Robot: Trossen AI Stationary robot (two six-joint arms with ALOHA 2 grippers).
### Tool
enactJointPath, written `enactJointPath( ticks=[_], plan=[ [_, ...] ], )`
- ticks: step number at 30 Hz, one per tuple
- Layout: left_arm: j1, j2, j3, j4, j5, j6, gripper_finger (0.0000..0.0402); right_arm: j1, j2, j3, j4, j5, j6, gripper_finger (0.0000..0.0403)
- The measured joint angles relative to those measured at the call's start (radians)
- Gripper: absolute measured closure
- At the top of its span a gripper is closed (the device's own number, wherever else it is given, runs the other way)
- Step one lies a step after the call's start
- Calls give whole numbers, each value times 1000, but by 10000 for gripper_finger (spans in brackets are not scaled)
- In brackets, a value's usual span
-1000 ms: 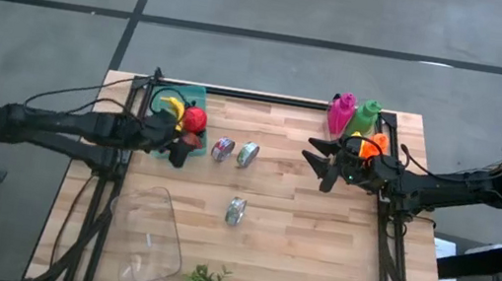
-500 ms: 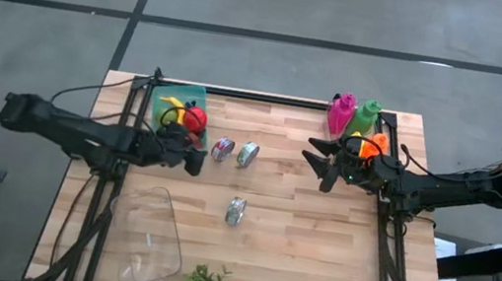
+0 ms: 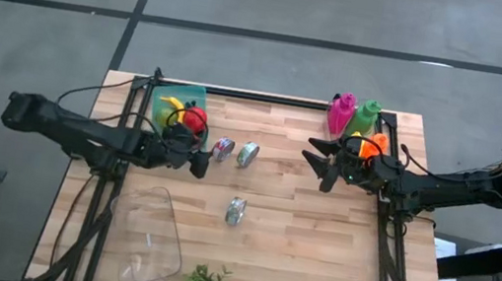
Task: Pick & Place Food Item
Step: Put the red tuna can into the left transparent bin
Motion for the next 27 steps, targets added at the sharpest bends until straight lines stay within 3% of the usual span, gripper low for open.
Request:
enactJointPath(
  ticks=[9, 15, 27],
  plan=[
    [0, 102, 0, 135, -31, -2, 75, 0, 0, 0, 0, 0, 0, 126],
    [1, 238, 34, 175, -74, -27, 75, 0, 0, 0, 0, 0, 0, 126],
    [49, 439, 238, -40, -90, -2, 75, 0, 0, 0, 0, 0, 0, 126]
  ],
)
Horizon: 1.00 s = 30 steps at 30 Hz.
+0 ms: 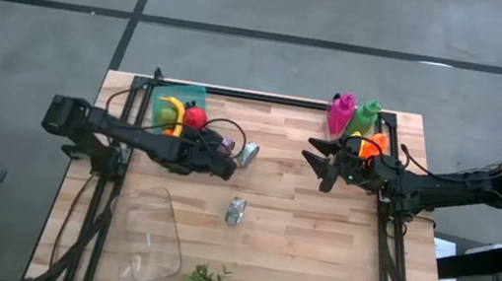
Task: Pick & Place Food Item
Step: Put the red tuna can into the left transparent bin
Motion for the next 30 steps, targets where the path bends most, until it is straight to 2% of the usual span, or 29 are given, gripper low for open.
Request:
enactJointPath(
  ticks=[5, 14, 20, 30],
  plan=[
    [28, 24, 23, 1, 36, 78, 75, 0, 0, 0, 0, 0, 0, 126],
    [120, 25, -15, 14, 203, 88, 75, 0, 0, 0, 0, 0, 0, 126],
    [124, 36, -27, 39, 211, 88, 75, 0, 0, 0, 0, 0, 0, 126],
    [126, 129, -28, 89, 214, 88, 75, 0, 0, 0, 0, 0, 0, 126]
  ],
)
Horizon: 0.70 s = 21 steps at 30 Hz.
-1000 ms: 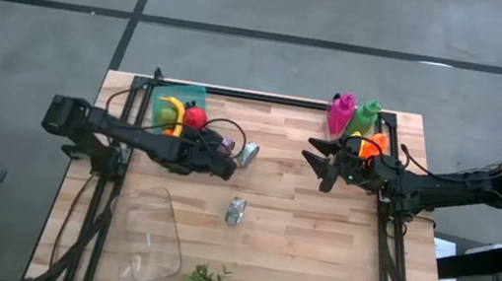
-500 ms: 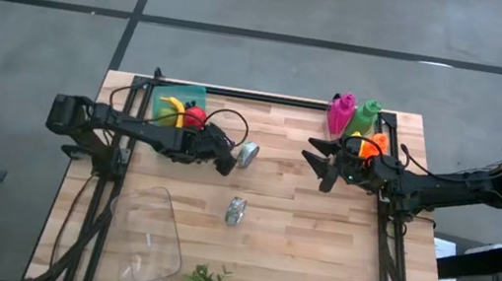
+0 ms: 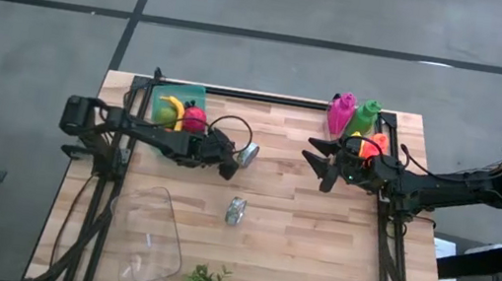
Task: Pick & Place Food Item
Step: Put the red tuna can into the left transparent bin
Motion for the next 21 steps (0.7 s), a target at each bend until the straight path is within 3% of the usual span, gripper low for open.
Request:
enactJointPath(
  ticks=[8, 21],
  plan=[
    [3, 3, 0, 28, -11, 0, 91, 0, 0, 0, 0, 0, 0, 126],
    [3, 3, 0, 37, -5, -1, 239, 0, 0, 0, 0, 0, 0, 126]
  ],
)
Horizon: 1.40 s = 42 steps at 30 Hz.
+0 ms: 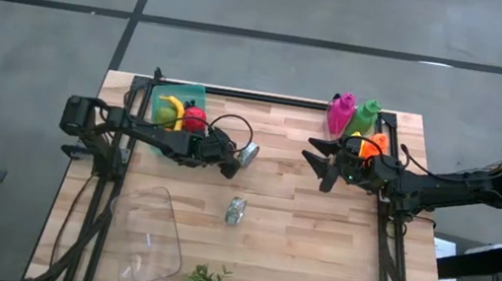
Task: Pick & Place Food Item
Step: Put the red tuna can into the left transparent bin
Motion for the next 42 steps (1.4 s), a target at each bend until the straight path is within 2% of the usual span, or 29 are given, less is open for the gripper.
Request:
enactJointPath(
  ticks=[3, 31, 42],
  plan=[
    [0, 0, 0, 4, 2, -3, 265, 0, 0, 0, 0, 0, 0, 126],
    [0, -5, 0, 6, 3, -3, 265, 0, 0, 0, 0, 0, 0, 126],
    [-23, -149, 38, -128, -2, -5, 265, 0, 0, 0, 0, 0, 0, 126]
  ],
)
